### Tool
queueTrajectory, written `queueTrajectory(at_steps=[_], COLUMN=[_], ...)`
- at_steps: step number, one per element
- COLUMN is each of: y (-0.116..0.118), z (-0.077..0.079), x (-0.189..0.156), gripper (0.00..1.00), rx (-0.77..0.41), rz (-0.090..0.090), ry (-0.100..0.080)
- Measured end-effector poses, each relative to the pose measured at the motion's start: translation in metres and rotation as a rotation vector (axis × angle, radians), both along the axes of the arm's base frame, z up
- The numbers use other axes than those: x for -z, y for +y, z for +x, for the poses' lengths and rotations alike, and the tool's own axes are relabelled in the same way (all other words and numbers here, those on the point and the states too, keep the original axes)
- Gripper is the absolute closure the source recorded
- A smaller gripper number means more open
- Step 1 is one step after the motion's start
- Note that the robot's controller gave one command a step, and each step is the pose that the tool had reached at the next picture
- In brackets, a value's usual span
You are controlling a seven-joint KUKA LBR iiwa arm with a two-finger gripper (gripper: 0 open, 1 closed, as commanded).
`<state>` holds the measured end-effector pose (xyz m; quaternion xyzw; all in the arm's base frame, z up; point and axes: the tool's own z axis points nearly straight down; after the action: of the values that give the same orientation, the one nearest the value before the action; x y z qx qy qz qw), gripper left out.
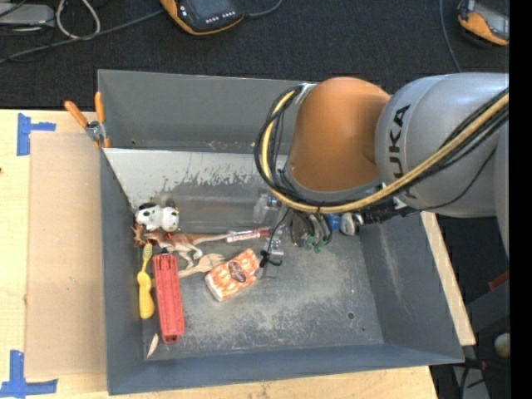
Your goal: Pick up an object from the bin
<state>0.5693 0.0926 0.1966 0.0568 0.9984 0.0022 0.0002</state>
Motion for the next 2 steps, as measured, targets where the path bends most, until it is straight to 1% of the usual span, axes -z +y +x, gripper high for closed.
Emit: queueTrajectory(at_steps=[1,2], y=[0.002,0.005], z=[0.003,-0.004], x=[0.048,0.069], gripper=[0.00,0.00], rx=[-0.013,0.003], rz=[-0.003,0.001], ry=[-0.001,-0.010])
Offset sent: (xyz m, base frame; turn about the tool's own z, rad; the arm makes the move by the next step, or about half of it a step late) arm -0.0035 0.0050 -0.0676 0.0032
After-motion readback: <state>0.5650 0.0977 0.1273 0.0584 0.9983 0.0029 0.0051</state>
